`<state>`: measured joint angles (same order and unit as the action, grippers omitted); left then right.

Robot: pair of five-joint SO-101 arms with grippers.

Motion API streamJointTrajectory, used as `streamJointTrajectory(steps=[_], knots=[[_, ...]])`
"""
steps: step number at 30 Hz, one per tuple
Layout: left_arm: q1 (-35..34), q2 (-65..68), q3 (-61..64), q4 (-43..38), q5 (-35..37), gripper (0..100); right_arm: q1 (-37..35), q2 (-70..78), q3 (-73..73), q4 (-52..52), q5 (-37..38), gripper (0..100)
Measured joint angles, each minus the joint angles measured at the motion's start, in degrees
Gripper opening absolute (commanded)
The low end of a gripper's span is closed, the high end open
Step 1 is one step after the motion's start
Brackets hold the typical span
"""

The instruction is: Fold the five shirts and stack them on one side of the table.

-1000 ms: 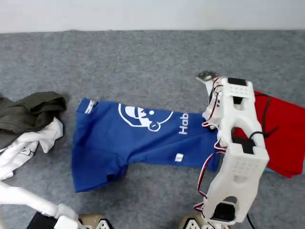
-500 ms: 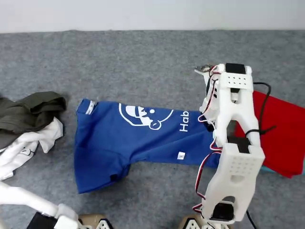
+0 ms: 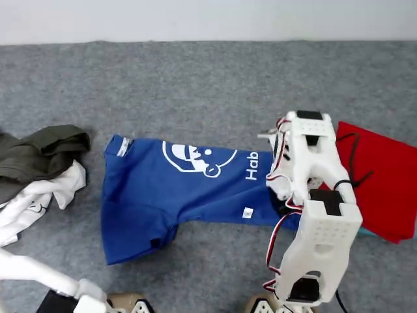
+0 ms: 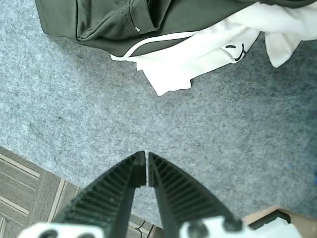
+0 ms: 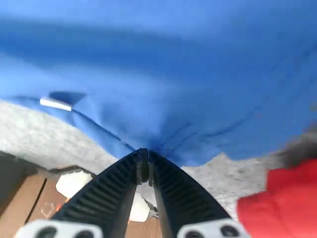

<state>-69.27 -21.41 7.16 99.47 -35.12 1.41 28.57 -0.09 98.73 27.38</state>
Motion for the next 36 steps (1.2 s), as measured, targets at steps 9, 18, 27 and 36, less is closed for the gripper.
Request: streamJointTrajectory(steps=[9,18,27,36], knots=[[0.0,0.0,0.0,0.0,0.0,2,10.99,0.0,4.92,-3.16,9.93,0.9],[0.0,0.0,0.0,0.0,0.0,2,11.87,-6.51,4.84,1.58,11.96,0.9],[0.0,0.0,0.0,0.0,0.0,2,-0.44,-12.4,4.84,0.62,4.75,0.9],[0.0,0.0,0.0,0.0,0.0,2,6.33,-0.35,8.53,-8.26,7.82,0.9]])
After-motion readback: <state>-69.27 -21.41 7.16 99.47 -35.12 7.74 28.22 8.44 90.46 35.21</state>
